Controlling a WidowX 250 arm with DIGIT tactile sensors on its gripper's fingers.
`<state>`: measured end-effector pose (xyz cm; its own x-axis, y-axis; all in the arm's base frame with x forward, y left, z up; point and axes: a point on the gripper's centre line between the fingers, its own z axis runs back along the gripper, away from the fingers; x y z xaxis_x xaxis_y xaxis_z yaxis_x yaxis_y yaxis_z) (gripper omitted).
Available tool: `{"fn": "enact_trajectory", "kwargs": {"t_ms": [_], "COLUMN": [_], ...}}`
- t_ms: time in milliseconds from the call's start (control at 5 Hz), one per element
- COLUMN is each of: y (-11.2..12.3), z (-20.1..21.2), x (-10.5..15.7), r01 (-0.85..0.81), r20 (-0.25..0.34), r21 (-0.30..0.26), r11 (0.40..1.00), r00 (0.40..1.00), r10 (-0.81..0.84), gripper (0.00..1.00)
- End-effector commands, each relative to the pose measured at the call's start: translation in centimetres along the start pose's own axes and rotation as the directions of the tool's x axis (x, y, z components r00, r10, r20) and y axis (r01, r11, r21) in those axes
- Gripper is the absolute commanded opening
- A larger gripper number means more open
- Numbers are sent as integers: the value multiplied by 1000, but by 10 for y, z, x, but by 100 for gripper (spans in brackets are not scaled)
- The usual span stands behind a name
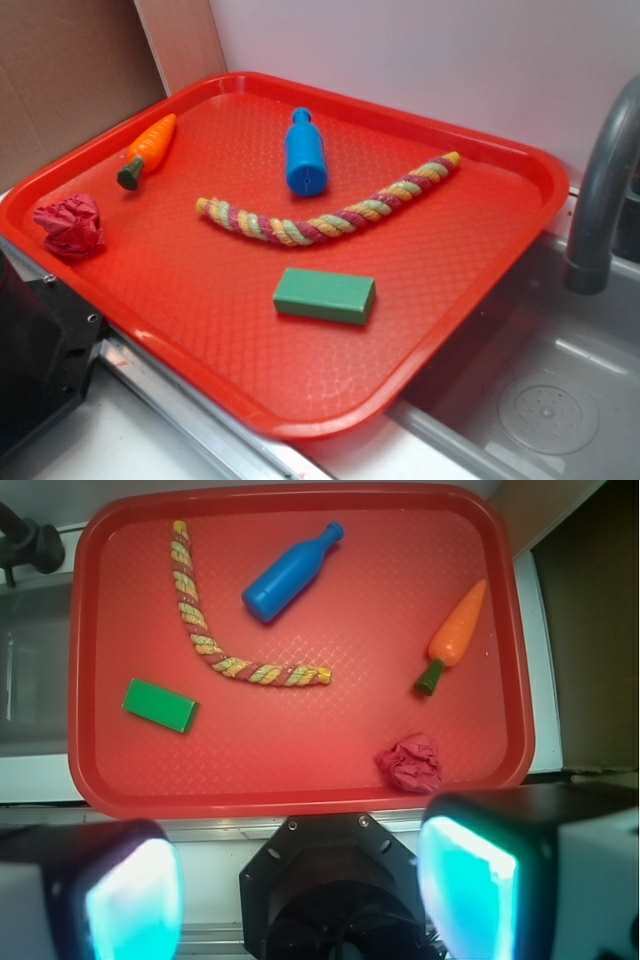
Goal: Grab the blue bottle.
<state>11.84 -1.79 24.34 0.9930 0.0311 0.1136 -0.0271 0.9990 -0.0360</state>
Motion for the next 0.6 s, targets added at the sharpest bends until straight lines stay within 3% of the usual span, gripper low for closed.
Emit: {"fn": "enact_trajectory", "kwargs": {"t_ms": [0, 400], "y": [0, 38], "z": [0, -16], "x": [0, 99], "r01": [0, -153], "r20": [0, -35], "r21": [0, 7], "r11": [1000, 988], "r00": [1000, 988], "r10": [0, 153], "gripper": [100, 100]}}
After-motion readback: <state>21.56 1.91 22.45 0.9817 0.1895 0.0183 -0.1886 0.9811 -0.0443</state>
